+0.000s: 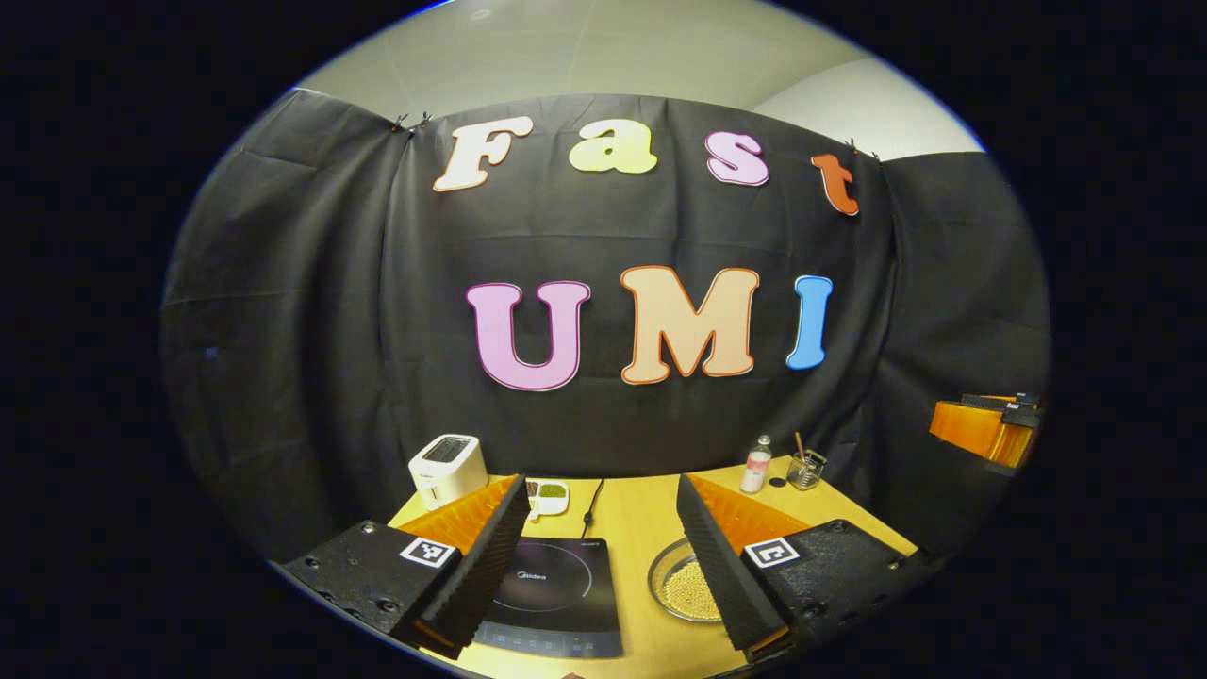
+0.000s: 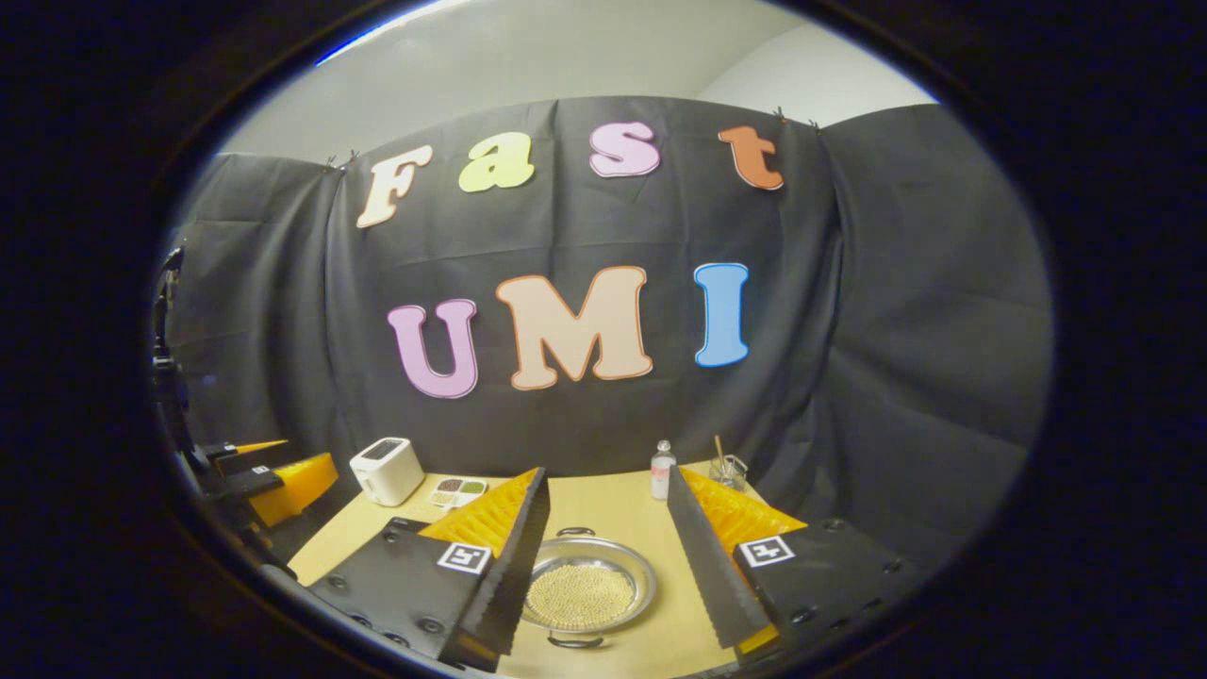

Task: First push the handle of the pot to place it horizontally, then grasp the pot with both hands and set it on the induction cooktop.

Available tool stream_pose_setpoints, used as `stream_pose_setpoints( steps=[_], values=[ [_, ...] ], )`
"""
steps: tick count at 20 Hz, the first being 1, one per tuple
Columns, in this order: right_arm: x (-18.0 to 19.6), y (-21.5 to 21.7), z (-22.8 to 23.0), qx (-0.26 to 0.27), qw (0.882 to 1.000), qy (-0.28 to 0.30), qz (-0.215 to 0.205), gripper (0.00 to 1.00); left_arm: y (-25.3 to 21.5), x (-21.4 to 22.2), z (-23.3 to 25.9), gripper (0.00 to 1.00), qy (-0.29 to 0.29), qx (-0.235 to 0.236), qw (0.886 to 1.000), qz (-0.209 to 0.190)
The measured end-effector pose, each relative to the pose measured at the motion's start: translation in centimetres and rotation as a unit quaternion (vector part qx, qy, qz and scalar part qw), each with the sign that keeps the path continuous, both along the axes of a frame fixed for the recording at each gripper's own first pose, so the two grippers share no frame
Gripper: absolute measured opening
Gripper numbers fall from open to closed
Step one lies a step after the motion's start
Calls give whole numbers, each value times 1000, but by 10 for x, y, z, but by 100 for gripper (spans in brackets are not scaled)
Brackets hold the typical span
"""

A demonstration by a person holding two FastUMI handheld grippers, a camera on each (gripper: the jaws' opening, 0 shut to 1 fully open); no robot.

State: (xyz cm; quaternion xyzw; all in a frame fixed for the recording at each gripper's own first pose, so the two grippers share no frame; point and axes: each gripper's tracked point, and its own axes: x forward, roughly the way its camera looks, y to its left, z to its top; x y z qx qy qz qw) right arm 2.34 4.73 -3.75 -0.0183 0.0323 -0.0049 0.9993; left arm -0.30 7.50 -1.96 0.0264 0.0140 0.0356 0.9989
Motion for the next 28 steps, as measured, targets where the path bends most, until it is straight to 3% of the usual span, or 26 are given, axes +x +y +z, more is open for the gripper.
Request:
stream_pose_setpoints(
  steps=[1, 2, 4, 5, 8, 13, 16, 17, 19, 20, 28],
  values=[
    [2, 3, -4, 1, 1000, 4, -1, 80, 5, 0, 0, 96, 0, 4, 1000, 2],
    [3, 6, -7, 3, 1000, 6, -2, 71, 9, -2, 0, 95, -1, 7, 1000, 2],
    [7, 11, -18, 3, 1000, 13, -5, 71, 16, -2, -5, 92, 2, 8, 1000, 2],
    [10, 13, -23, 1, 1000, 16, -8, 71, 19, -3, -8, 95, 5, 6, 1000, 1],
    [10, 22, -39, 11, 1000, 24, -7, 45, 28, -3, -18, 93, 14, 2, 1000, -1],
    [20, 20, -89, 23, 998, 52, -19, 45, 43, -7, -39, 96, 29, -13, 999, -3],
    [23, 16, -120, 38, 996, 80, -29, 0, 56, -11, -47, 92, 35, -11, 999, 9],
    [23, 15, -132, 46, 994, 92, -29, 4, 60, -14, -51, 96, 37, -10, 999, 14],
    [23, 17, -155, 63, 991, 115, -20, 0, 68, -18, -56, 92, 41, -10, 999, 23],
    [23, 16, -170, 64, 989, 129, -17, 0, 71, -19, -57, 96, 43, -11, 999, 27],
    [2, 36, -262, 36, 974, 222, 22, 0, 91, -38, -71, 96, 58, -3, 997, 49]
  ],
)
